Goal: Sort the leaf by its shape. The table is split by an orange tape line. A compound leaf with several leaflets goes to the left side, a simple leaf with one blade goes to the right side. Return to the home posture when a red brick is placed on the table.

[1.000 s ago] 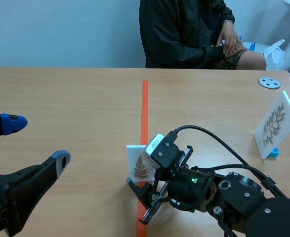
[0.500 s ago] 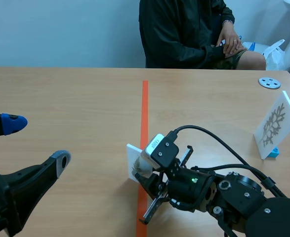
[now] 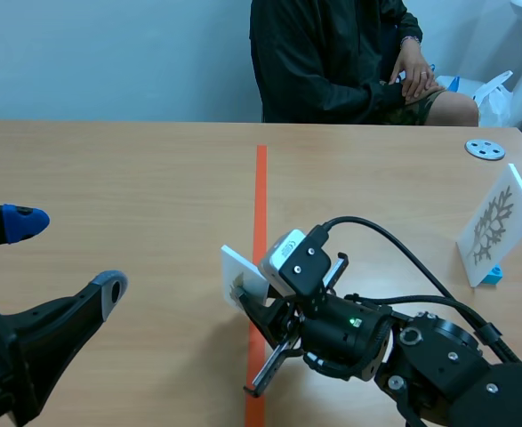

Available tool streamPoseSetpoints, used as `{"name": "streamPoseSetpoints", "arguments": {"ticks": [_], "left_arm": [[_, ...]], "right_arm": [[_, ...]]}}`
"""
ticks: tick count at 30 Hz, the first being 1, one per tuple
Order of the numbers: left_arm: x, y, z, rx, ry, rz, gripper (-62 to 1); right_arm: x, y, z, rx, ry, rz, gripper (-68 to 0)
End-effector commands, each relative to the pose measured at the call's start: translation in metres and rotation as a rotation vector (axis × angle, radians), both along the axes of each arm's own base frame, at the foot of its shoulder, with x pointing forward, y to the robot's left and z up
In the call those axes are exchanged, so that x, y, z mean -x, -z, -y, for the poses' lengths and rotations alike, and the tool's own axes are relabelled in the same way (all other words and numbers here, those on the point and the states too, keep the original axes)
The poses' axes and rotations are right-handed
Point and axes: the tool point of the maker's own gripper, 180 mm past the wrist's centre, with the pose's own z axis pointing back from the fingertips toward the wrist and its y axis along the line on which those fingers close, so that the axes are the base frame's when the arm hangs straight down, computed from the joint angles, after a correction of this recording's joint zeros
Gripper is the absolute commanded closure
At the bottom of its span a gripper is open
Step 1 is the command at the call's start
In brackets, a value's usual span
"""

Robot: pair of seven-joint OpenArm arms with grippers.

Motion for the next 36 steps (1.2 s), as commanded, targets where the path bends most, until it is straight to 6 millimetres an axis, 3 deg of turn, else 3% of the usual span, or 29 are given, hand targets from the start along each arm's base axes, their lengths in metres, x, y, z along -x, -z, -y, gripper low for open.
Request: {"name": "streamPoseSetpoints", "arguments": {"ticks": [1,11,21,25,36], "left_arm": [[-0.001,-0.010,0.006,0.032,0.005,0.030,-62.3],[-0.001,-0.010,0.006,0.032,0.005,0.029,-62.3],[-0.001,-0.010,0.006,0.032,0.005,0.029,-62.3],[-0.001,-0.010,0.006,0.032,0.005,0.029,-62.3],[-0.001,-0.010,0.006,0.032,0.005,0.029,-62.3]], "right_arm": [[-0.007,-0.020,0.008,-0.027,0.015,0.053,-1.5],[-0.008,-0.054,0.074,-0.076,0.164,0.082,-1.5],[-0.018,-0.064,0.183,-0.099,0.462,0.049,-1.5],[-0.024,-0.058,0.217,-0.075,0.568,0.017,-1.5],[-0.053,-0.019,0.255,-0.118,0.727,-0.073,-1.5]]}}
